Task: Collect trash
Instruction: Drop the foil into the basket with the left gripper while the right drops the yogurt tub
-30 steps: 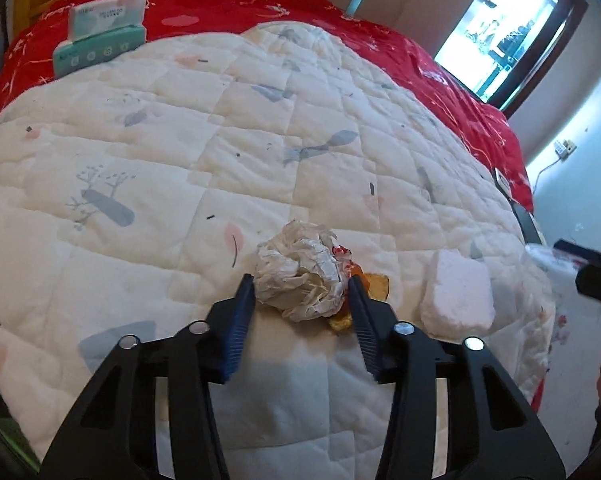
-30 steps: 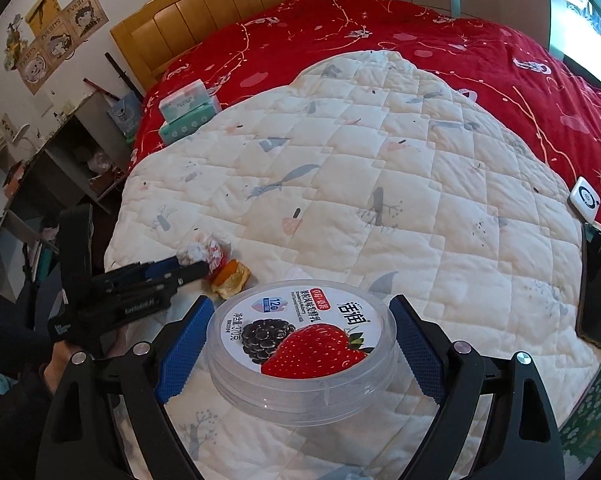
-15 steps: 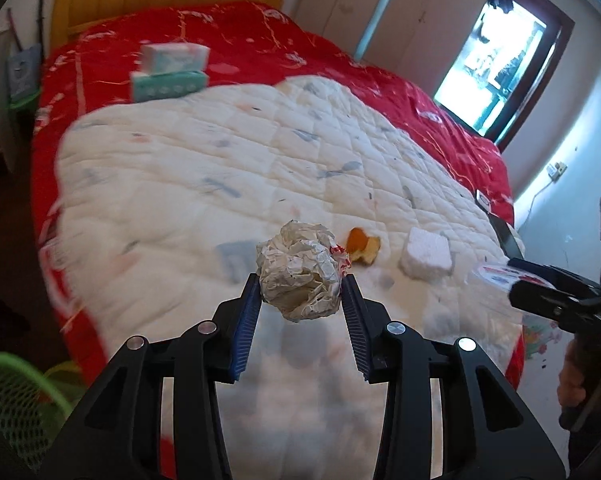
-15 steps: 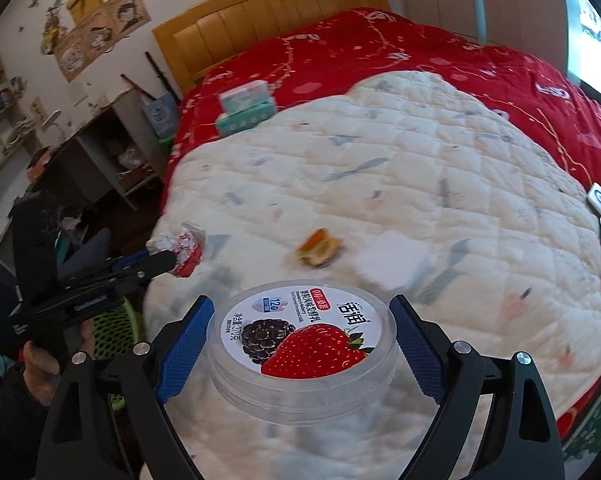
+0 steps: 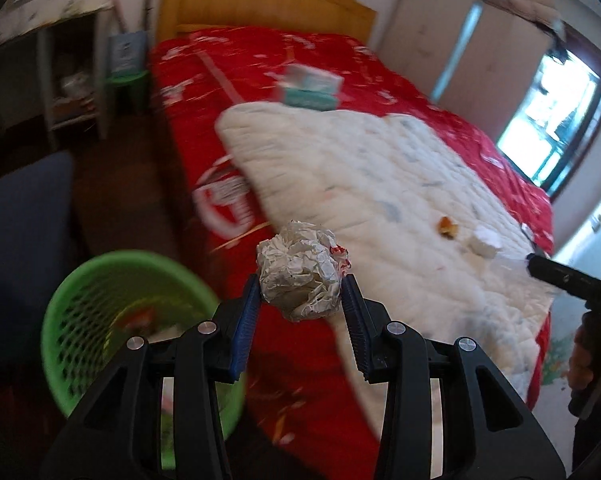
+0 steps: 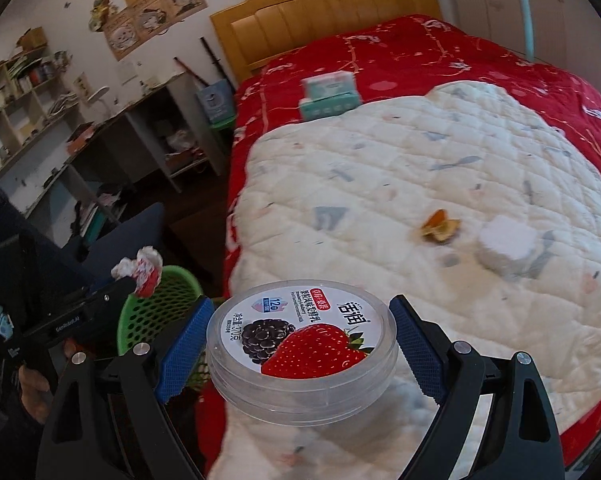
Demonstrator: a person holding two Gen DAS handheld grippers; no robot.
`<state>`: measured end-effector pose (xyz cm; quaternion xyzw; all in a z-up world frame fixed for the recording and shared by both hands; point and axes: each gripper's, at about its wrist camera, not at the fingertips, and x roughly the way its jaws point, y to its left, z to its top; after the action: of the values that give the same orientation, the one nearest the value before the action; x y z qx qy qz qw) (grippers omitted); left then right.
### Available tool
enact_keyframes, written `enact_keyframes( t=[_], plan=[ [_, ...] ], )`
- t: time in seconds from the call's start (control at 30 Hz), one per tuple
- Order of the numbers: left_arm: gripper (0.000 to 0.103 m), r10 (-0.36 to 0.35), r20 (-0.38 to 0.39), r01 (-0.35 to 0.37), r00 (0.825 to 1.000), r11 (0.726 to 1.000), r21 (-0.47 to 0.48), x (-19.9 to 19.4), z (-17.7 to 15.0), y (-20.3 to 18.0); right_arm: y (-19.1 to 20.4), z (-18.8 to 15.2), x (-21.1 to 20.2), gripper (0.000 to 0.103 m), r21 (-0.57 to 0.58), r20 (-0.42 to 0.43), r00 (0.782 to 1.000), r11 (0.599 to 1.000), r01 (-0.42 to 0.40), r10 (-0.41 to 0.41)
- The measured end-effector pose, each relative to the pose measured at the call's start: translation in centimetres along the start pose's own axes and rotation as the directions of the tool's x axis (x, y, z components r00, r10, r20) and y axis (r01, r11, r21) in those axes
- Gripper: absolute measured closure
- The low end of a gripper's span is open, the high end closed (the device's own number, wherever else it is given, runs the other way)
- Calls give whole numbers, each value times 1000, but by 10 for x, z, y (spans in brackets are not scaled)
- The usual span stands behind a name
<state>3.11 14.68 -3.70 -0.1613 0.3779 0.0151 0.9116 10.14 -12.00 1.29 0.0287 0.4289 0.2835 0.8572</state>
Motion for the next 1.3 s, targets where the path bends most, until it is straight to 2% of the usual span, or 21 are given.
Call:
enact_keyframes(
  t=[0.27,0.43,0.57,0.63,0.7,0.83,1.3],
  plan=[
    [62,139,-63,-147,988,981,-130,-18,-36,77,43,-9,19,17,-27,-39,997,998,-63,62],
    [61,178,-102,-194,979,965,-179,-19,-52,108,69,-12,32,17,-53,-66,994,994,-94,91],
    [57,192,-119,-215,974,949,-230,-20,-60,125,86,-16,40,17,-78,-89,990,990,-114,107],
    [47,199,-125,-226,972,940,-255,-21,-64,131,93,-17,44,17,-93,-100,989,988,-120,111],
    [44,195,-127,-224,973,931,-287,-23,-67,138,100,-19,48,17,-103,-110,987,987,-126,115],
    [40,209,-123,-236,970,926,-293,-29,-71,144,110,-20,55,17,-117,-129,984,983,-140,125],
    [40,248,-77,-259,966,905,-337,-70,-82,164,167,-29,91,17,-178,-205,961,959,-222,184]
  ],
)
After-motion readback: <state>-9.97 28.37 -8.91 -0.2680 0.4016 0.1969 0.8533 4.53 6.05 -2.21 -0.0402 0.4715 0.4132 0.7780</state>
